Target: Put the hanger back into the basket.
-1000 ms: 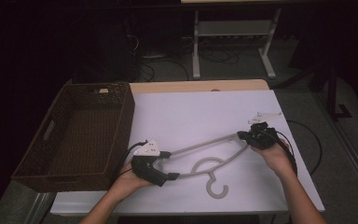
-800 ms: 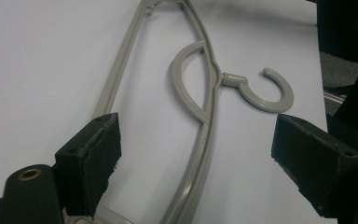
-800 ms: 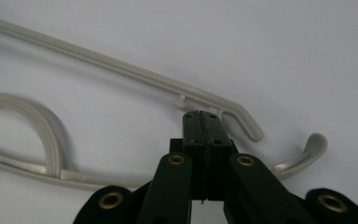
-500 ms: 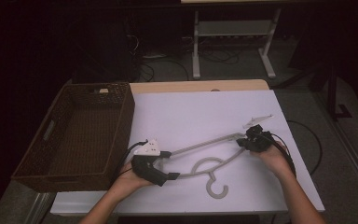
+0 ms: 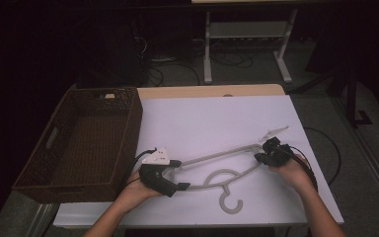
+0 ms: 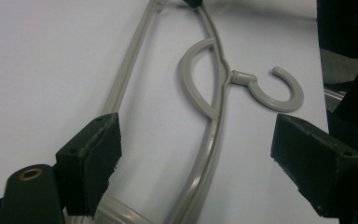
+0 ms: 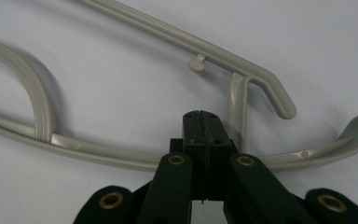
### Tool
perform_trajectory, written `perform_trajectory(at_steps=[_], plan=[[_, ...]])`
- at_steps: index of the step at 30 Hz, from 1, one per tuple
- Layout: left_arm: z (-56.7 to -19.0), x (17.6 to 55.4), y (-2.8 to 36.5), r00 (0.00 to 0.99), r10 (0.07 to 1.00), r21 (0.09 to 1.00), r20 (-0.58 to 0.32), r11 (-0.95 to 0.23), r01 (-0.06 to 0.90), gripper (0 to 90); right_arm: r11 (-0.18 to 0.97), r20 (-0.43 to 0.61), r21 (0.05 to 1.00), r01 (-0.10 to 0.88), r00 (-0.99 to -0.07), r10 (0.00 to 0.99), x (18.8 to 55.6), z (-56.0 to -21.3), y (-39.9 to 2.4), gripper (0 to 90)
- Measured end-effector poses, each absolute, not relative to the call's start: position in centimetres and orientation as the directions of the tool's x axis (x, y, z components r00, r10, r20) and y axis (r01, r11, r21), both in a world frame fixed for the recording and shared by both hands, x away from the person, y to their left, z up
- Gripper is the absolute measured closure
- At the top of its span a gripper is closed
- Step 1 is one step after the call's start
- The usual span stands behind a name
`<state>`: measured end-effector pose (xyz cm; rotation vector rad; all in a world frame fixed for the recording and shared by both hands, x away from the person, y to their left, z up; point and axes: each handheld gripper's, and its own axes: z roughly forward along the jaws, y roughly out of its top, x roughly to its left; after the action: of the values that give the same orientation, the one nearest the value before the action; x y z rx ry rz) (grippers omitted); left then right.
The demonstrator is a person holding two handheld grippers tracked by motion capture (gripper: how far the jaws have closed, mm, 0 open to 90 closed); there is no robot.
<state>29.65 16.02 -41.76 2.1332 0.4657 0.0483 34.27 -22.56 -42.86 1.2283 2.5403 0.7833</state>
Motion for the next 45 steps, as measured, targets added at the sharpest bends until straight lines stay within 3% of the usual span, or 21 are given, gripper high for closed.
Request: perform_trajectory(at_steps=[9, 12, 14, 18, 23, 34, 45], plan=[[-41.8, 29.5, 15.6, 0.938, 0.322, 0.795, -0.127, -0.533, 0.290, 16.2, 0.481, 0.069, 0.542, 0.689, -0.607, 0.791, 32.6, -42.5, -23.8, 87.5], [-41.8, 29.4, 15.2, 0.948, 0.299, 0.789, -0.113, -0.553, 0.269, 16.3, 0.432, 0.087, 0.609, 0.665, -0.597, 0.797, 32.3, -41.6, -24.1, 76.9], [-41.9, 29.4, 14.9, 0.954, 0.280, 0.778, -0.105, -0.575, 0.254, 17.3, 0.391, 0.103, 0.659, 0.643, -0.592, 0.799, 31.7, -40.8, -24.2, 63.5], [-42.2, 29.3, 14.1, 0.967, 0.244, 0.755, -0.080, -0.618, 0.218, 22.1, 0.325, 0.088, 0.775, 0.542, -0.601, 0.794, 30.2, -39.4, -24.4, 44.9], [-42.8, 29.2, 13.0, 0.979, 0.192, 0.734, -0.067, -0.655, 0.179, 35.5, 0.266, 0.107, 0.831, 0.489, -0.609, 0.786, 28.5, -39.2, -24.4, 27.9], [-43.8, 29.4, 10.6, 0.993, 0.115, 0.700, -0.038, -0.706, 0.109, 60.1, 0.282, 0.092, 0.841, 0.462, -0.635, 0.767, 26.8, -39.4, -23.5, 24.4], [-44.4, 29.3, 9.2, 0.997, 0.069, 0.671, -0.020, -0.738, 0.065, 71.5, 0.288, 0.079, 0.845, 0.451, -0.638, 0.766, 27.0, -39.6, -23.7, 24.2]])
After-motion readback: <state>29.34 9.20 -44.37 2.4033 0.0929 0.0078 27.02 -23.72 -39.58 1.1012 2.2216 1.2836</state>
